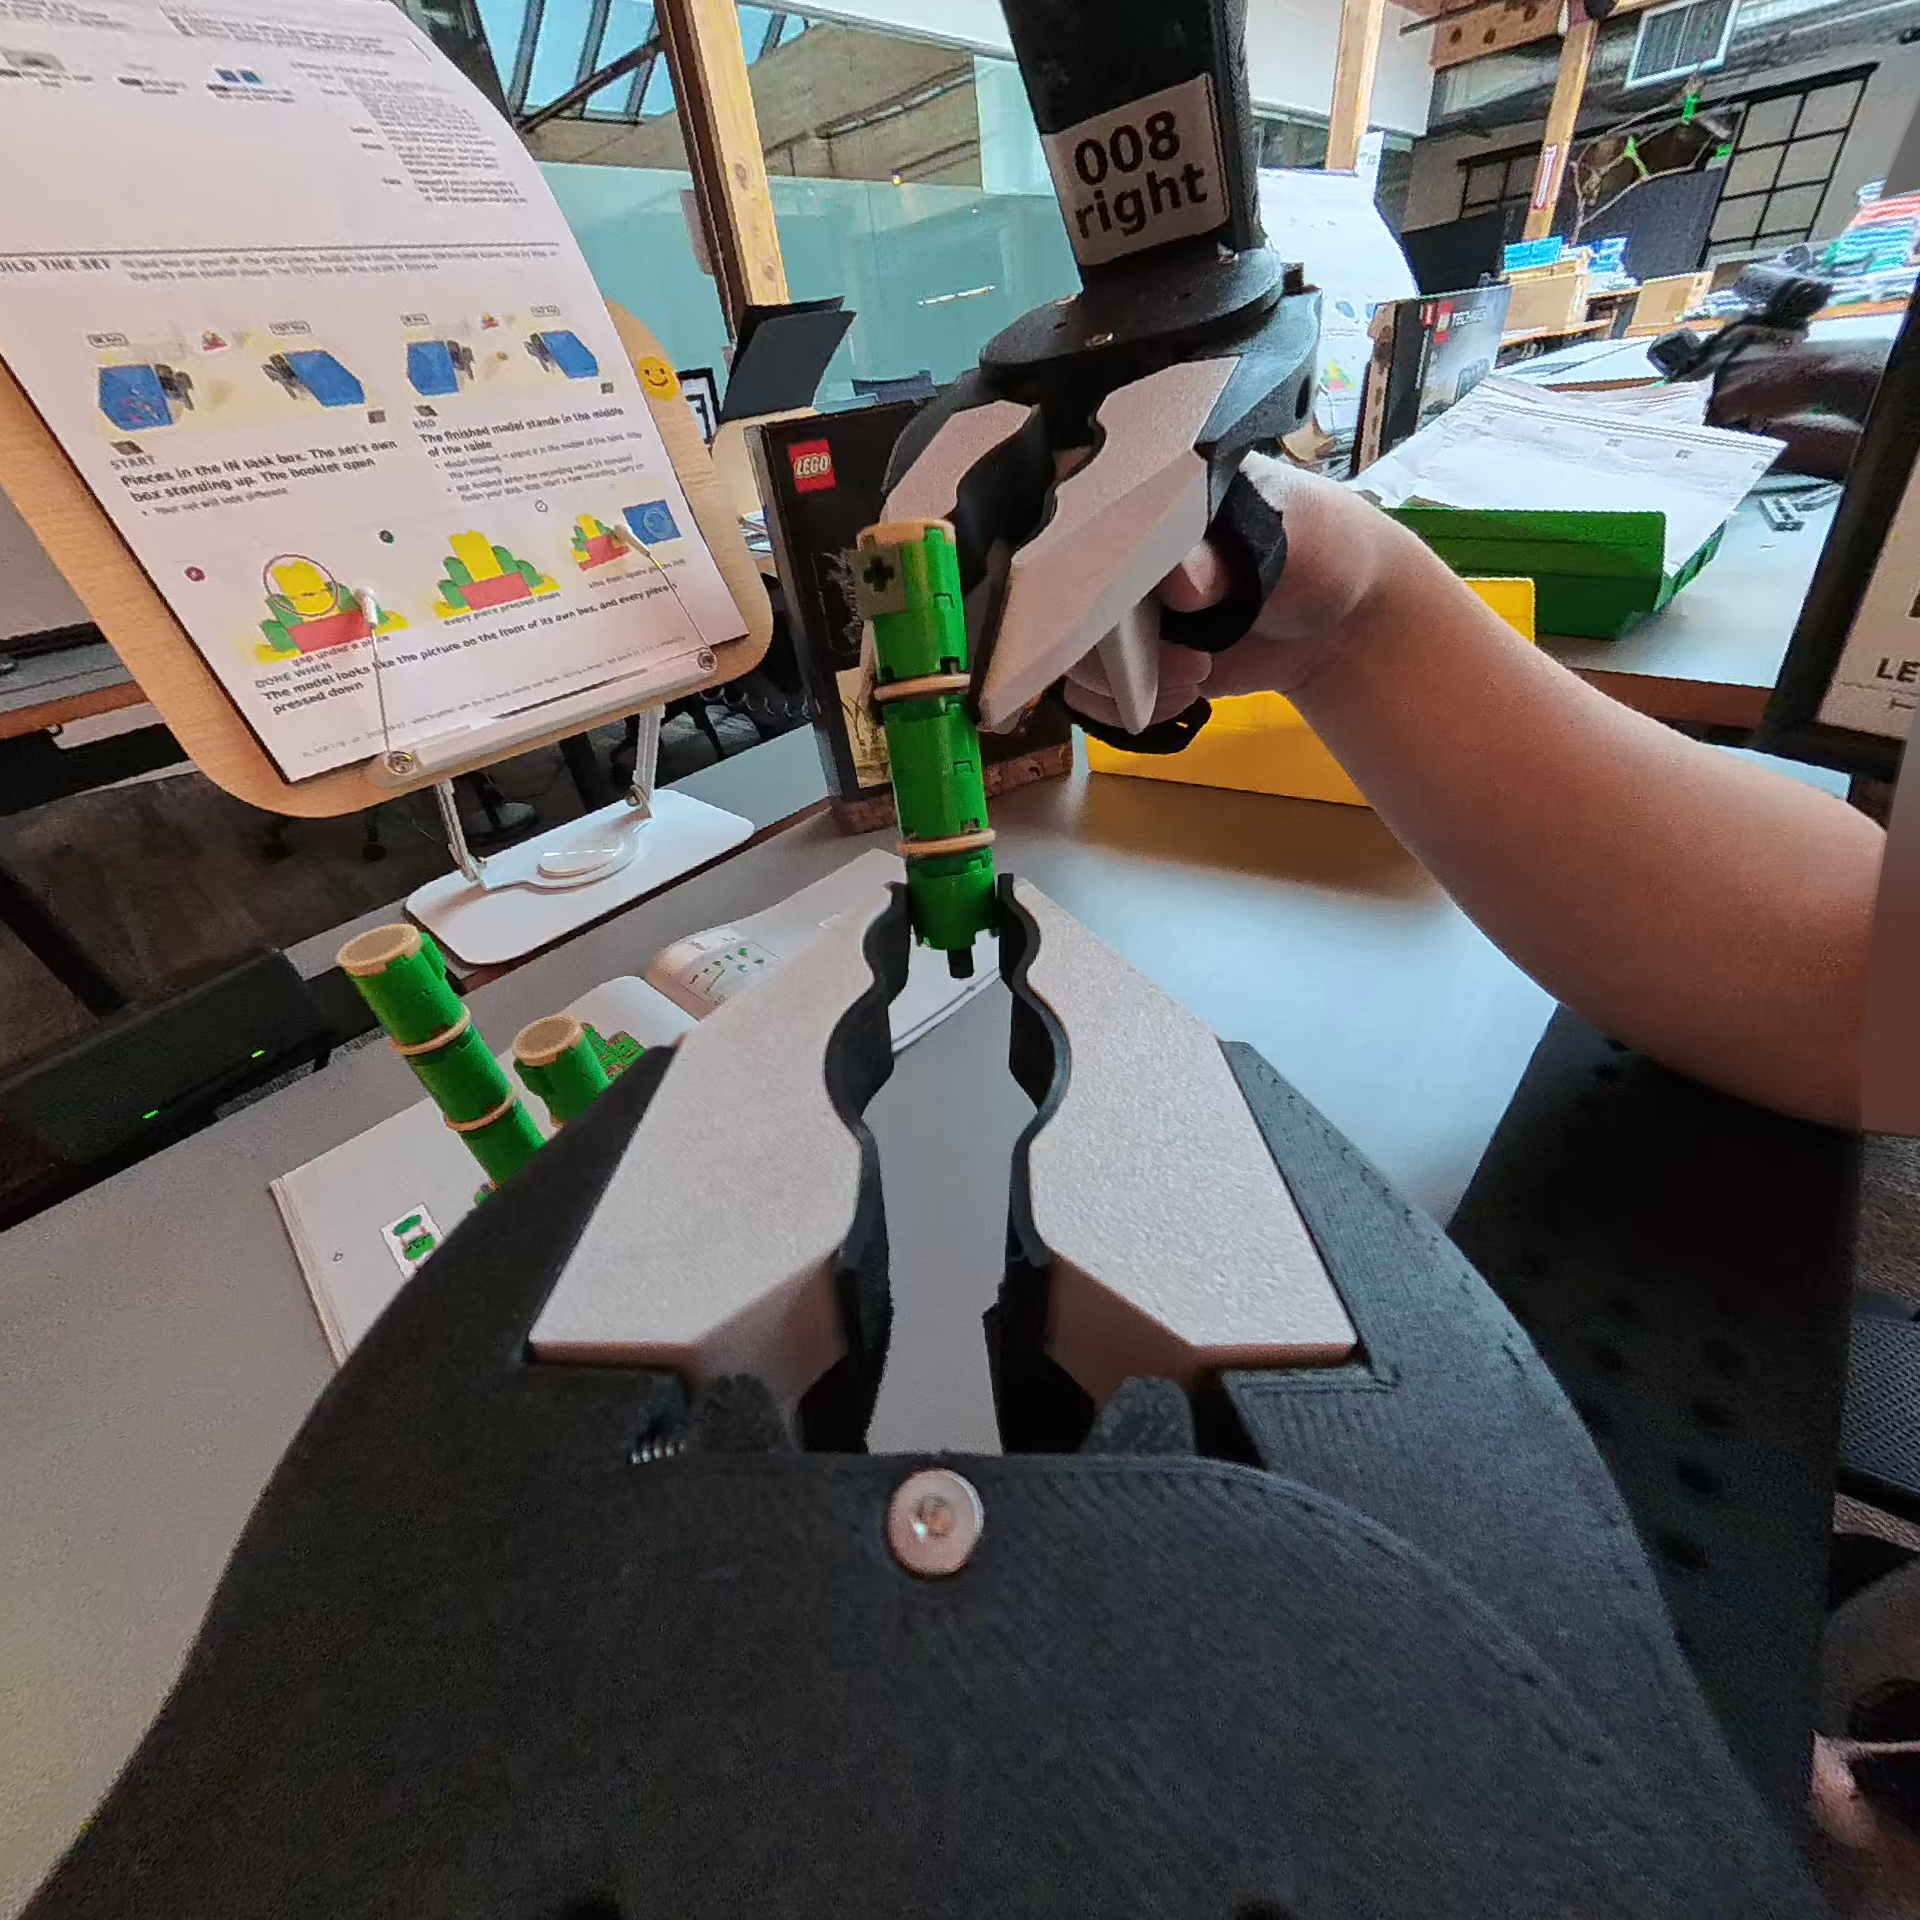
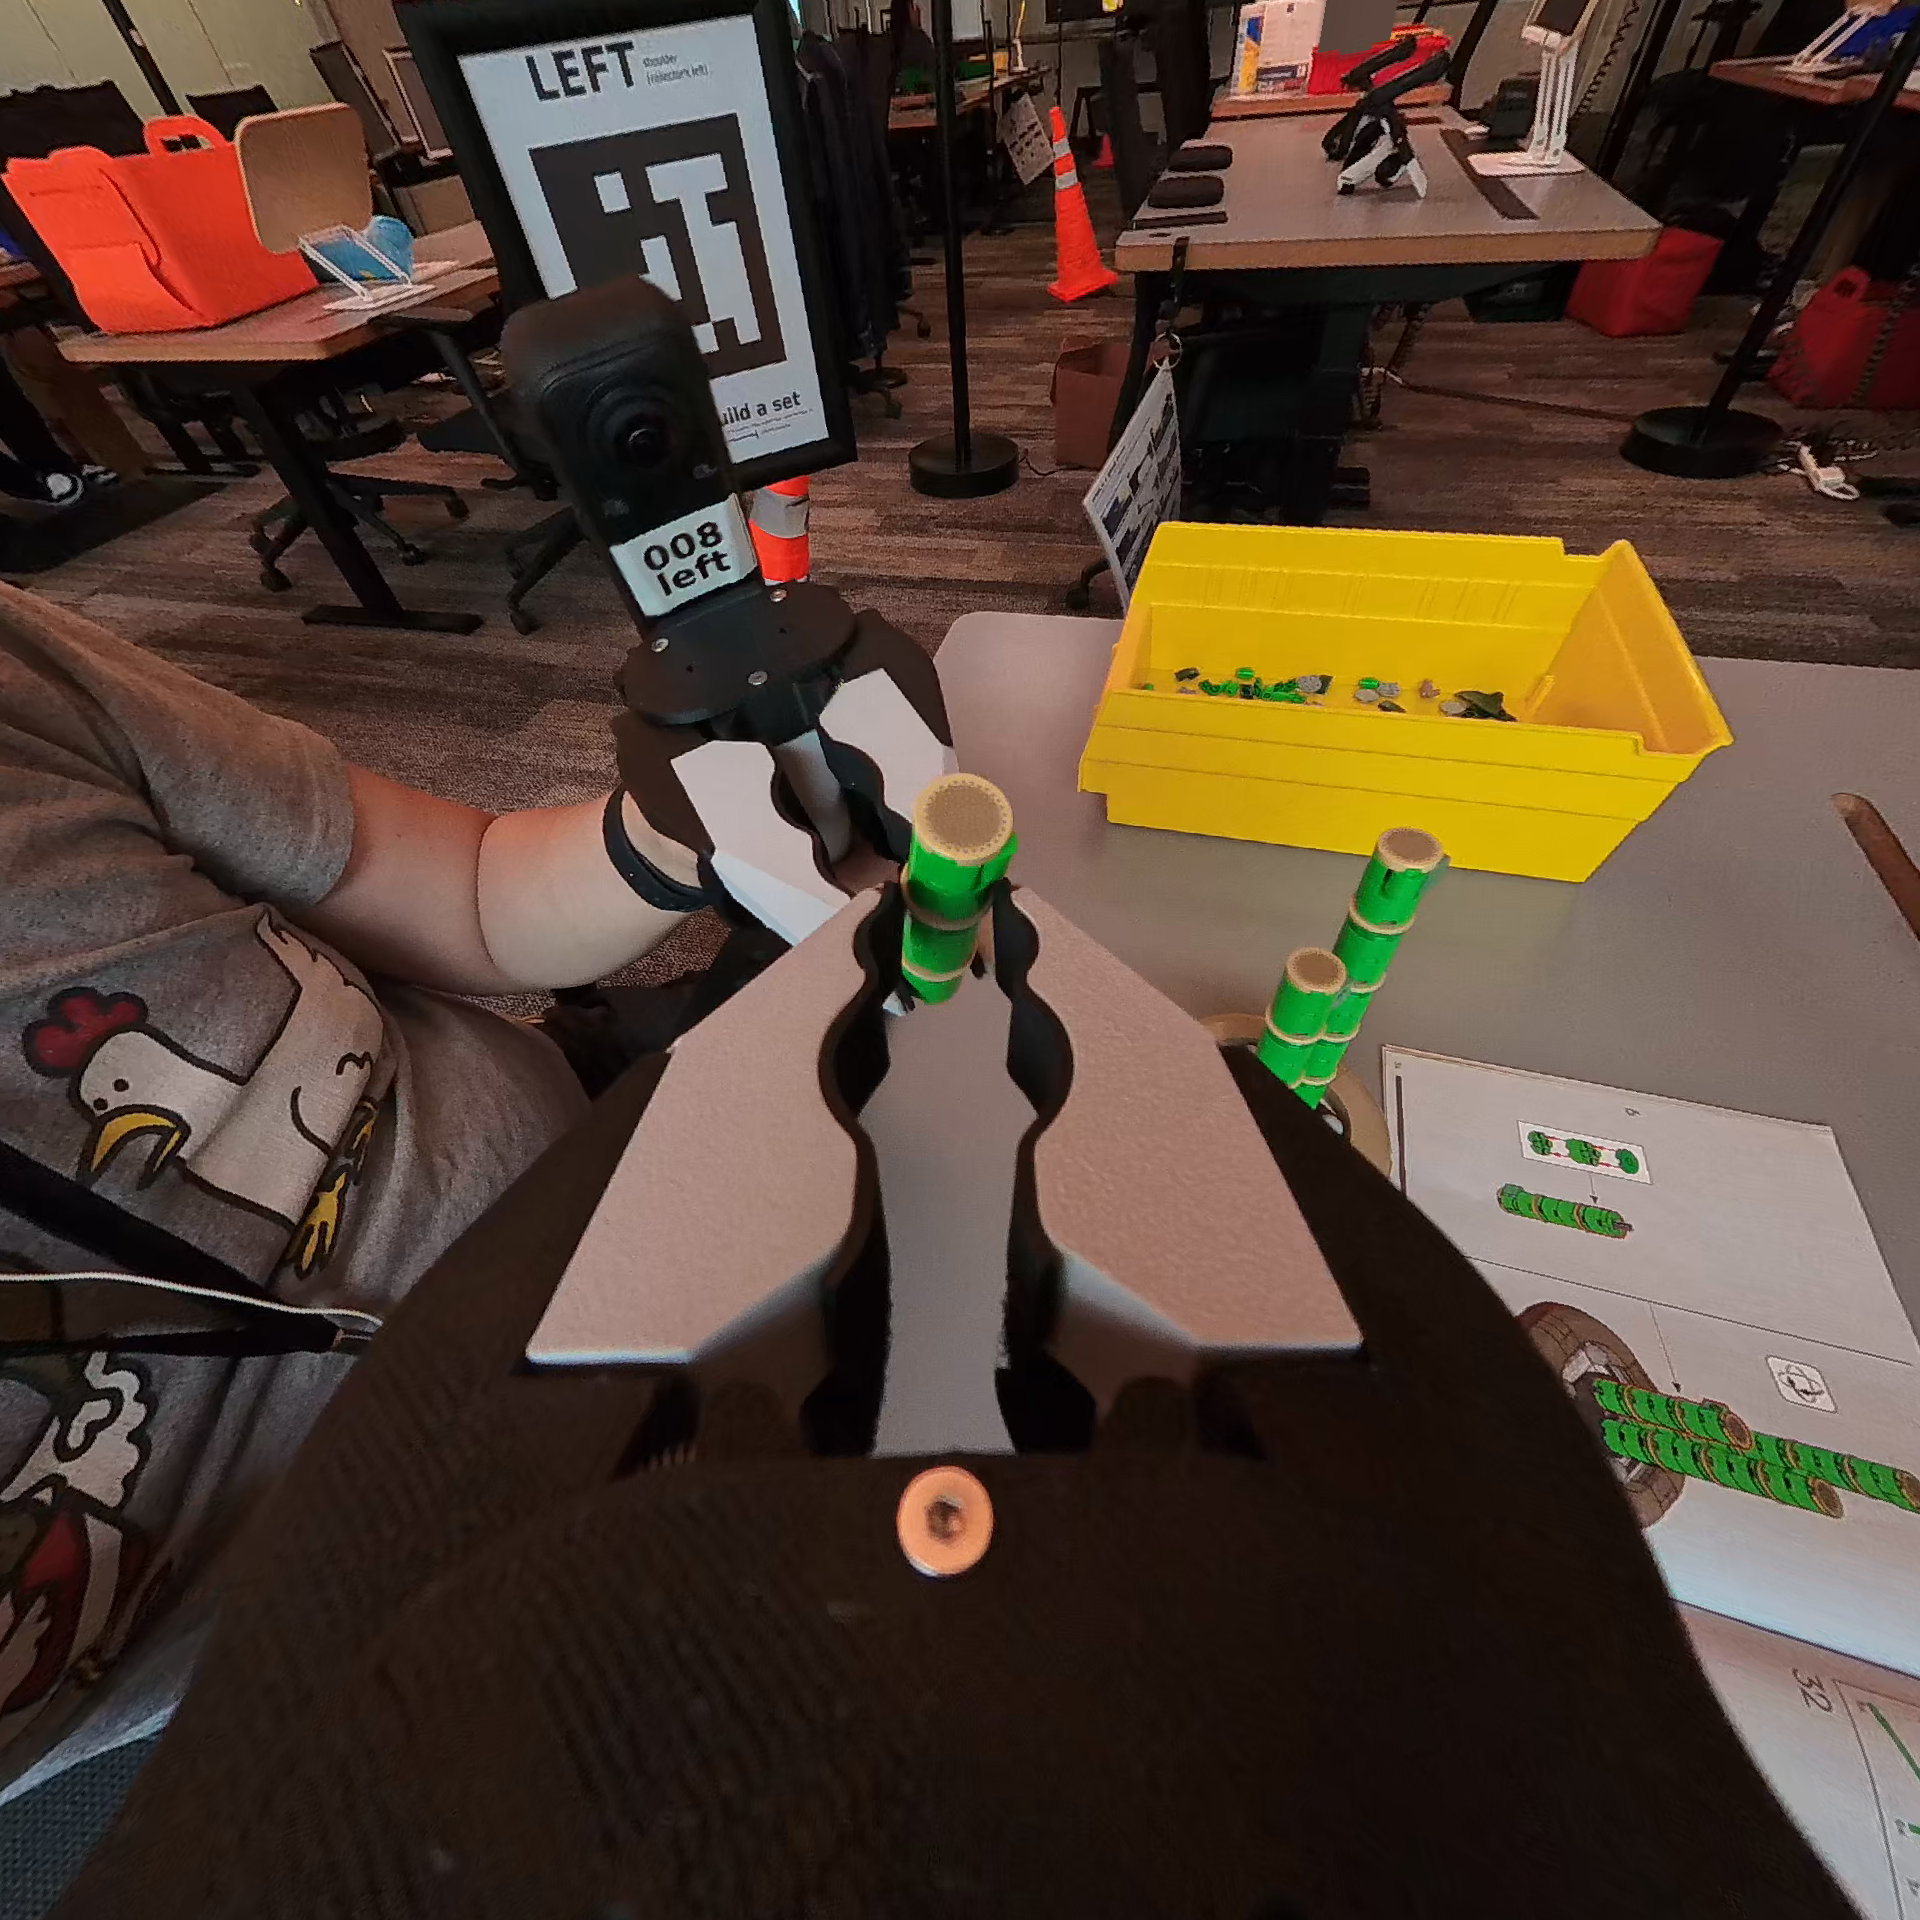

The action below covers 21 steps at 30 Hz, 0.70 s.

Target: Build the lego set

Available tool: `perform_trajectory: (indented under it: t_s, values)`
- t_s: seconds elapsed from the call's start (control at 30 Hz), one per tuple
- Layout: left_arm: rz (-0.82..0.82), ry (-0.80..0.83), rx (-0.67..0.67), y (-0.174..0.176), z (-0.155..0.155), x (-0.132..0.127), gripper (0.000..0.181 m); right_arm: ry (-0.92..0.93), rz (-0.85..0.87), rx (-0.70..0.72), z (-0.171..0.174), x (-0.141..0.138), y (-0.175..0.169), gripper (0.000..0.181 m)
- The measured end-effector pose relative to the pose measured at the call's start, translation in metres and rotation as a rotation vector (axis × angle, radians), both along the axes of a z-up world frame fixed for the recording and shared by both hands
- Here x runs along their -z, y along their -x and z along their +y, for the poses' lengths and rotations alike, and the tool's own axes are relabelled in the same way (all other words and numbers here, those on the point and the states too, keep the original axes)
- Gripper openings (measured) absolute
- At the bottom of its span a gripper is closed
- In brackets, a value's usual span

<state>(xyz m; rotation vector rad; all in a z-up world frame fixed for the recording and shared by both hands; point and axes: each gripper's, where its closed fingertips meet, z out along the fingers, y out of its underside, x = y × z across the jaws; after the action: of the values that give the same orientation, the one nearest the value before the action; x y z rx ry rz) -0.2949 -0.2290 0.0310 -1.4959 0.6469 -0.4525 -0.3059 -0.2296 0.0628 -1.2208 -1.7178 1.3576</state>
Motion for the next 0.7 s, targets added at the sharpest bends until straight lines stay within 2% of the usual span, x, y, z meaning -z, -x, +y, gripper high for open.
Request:
perform_trajectory:
  t_s: [0.23, 0.4, 0.7]
  values:
    - [0.036, -0.054, -0.045, 0.003, 0.002, -0.002, 0.018, 0.004, -0.006, 0.011, 0.002, 0.001, 0.001, 0.016]
    - [0.004, -0.028, -0.033, 0.003, 0.004, -0.002, 0.028, 0.01, -0.015, 0.012, 0.003, 0.004, 0.004, 0.016]
    - [0.002, -0.009, -0.017, 0.002, 0.004, -0.005, 0.03, 0.014, -0.034, 0.005, 0.005, 0.01, 0.004, 0.016]
